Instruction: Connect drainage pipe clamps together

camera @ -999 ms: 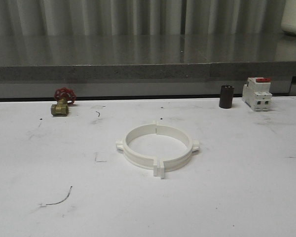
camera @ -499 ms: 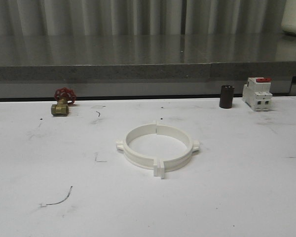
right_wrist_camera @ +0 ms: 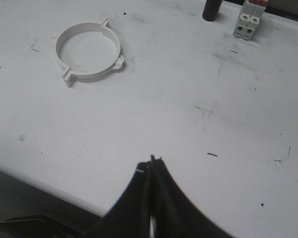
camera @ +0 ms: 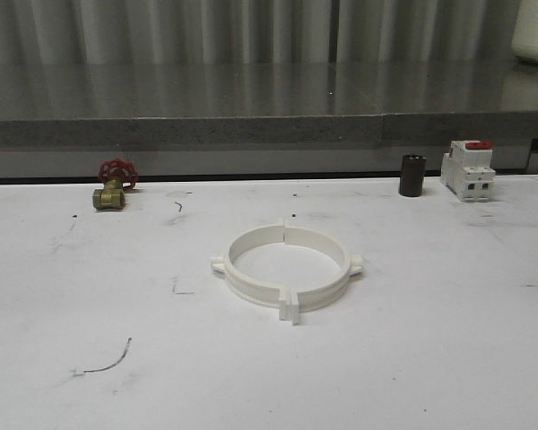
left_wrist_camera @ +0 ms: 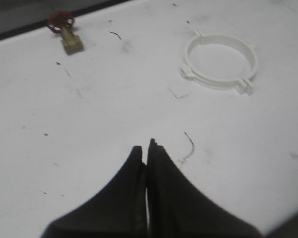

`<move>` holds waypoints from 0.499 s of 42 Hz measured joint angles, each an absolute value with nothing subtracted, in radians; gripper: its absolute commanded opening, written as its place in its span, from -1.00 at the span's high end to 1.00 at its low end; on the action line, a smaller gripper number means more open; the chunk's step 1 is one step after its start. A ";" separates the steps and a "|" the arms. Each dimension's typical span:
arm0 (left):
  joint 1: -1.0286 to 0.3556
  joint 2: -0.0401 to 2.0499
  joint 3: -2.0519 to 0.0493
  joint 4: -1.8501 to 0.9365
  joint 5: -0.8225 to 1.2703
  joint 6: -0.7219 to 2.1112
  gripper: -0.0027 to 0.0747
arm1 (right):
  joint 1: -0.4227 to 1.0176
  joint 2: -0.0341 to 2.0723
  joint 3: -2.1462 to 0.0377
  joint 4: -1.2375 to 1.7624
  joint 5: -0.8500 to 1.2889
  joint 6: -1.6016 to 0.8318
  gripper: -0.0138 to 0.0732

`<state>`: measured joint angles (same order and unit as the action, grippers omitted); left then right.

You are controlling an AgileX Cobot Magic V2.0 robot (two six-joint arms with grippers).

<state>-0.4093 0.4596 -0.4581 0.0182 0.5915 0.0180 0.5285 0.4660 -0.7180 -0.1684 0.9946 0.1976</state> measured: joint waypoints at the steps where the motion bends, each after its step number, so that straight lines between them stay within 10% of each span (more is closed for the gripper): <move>1: -0.392 0.429 -0.436 0.023 0.555 0.018 0.98 | 0.528 0.466 -0.718 -0.168 0.995 0.198 0.84; 21: -0.096 0.030 0.005 -0.023 0.071 0.018 0.98 | 0.528 0.466 -0.718 -0.168 0.995 0.198 0.84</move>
<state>-0.0960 0.0296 0.0047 -0.0230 0.0705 0.0180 0.5285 0.4660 -0.7180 -0.1684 0.9946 0.1976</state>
